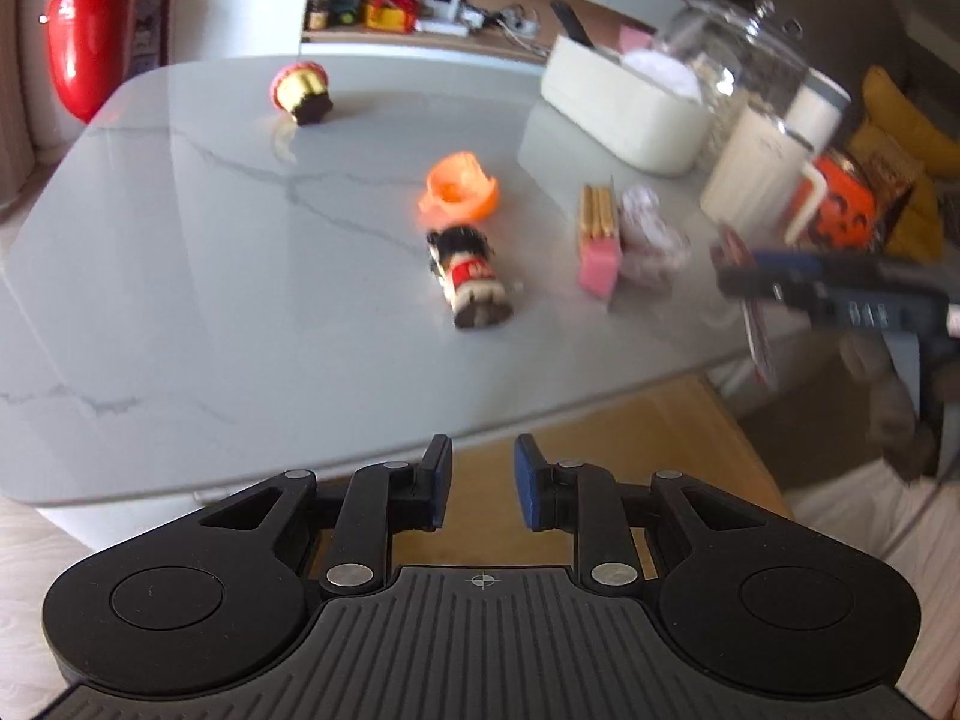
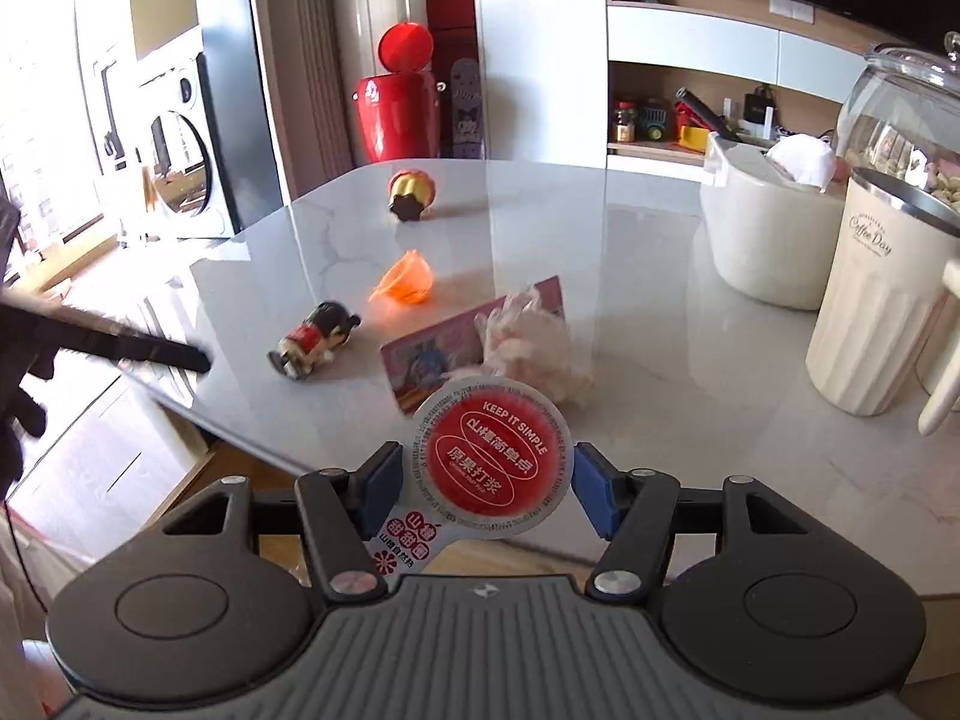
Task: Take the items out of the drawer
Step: 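Set the figurine on the countertop with the left gripper while the right carries the label up, then release the red round label on the countertop with the right gripper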
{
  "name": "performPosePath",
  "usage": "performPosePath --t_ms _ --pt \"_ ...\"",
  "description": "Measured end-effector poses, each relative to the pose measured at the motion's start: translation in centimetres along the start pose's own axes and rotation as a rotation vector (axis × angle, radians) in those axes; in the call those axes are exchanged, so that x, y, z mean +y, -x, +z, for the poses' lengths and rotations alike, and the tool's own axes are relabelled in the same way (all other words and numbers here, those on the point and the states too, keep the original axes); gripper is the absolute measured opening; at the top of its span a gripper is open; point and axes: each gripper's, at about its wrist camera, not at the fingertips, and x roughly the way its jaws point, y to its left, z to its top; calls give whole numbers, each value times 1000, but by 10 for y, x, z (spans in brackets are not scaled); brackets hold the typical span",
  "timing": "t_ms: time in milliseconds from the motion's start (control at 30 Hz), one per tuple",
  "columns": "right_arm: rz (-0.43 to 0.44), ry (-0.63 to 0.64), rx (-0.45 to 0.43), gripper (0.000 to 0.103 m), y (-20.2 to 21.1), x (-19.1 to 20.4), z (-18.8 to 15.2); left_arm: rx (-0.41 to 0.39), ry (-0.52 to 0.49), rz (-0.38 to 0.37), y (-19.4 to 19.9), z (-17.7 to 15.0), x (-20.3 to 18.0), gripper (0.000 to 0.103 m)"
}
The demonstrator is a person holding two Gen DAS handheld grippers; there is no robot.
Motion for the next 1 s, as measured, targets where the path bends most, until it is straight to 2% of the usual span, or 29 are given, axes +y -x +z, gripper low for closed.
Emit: performPosePath --t_ms 67,233,433,600,733,867,1000 --pt "-16 -22 -13 61 -13 -5 12 61 -11 -1 -2 -14 2 25" --pt "-88 -2 -32 61 -48 -5 29 152 -82 21 -13 -33 5 25" --pt "-115 50 35 63 -74 -2 29 319 -187 40 -37 -46 5 25" --pt "-118 102 -22 73 -45 2 28 464 -265 50 -55 -56 -2 25" --pt "-90 136 -66 81 -3 6 19 581 -297 94 -67 -61 -9 25" --pt "-58 142 -46 84 22 4 -2 683 -218 122 -79 -63 -1 25" --pt "-56 96 -1 84 32 -3 -24 755 -186 181 -99 -66 4 25"
